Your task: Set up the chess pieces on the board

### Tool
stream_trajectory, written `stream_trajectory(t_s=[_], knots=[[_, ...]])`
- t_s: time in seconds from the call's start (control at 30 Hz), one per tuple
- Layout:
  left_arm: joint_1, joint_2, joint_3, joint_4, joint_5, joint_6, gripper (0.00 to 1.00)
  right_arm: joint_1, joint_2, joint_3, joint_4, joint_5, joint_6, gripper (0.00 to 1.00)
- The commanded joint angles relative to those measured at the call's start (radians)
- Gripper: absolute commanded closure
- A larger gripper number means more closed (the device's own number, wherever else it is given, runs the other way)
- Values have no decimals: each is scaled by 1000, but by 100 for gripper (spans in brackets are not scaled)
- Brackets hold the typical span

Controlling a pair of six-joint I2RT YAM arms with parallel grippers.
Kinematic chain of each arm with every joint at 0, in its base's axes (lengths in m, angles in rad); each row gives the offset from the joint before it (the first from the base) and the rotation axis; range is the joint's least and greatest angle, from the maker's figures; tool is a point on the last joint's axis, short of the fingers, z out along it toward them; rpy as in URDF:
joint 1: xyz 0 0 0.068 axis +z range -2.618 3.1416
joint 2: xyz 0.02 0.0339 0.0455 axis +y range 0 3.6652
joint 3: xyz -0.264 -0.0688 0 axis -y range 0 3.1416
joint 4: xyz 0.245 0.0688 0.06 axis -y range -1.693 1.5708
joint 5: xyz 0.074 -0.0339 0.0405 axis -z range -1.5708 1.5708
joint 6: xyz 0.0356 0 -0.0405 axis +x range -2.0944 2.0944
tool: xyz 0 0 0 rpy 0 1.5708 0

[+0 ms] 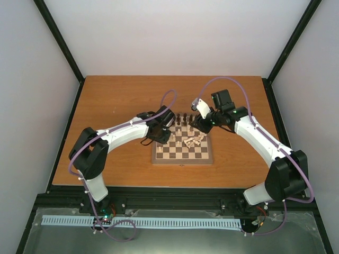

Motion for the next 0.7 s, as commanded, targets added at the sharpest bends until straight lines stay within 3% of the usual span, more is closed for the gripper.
stream_trajectory(t_s=[0.0, 0.23, 0.37, 0.67], knots=[[-2, 47, 64, 7, 5, -10, 68, -6, 20, -4, 9, -22, -9, 65], [-1, 61, 85, -22, 18, -9, 71, -11, 21, -2, 4, -31, -12, 66], [-2, 51, 77, -40, 8, -13, 62, -12, 26, -1, 0, -35, -13, 66], [-1, 67, 54, -32, 25, -10, 72, -13, 27, 3, -5, -37, -18, 65]])
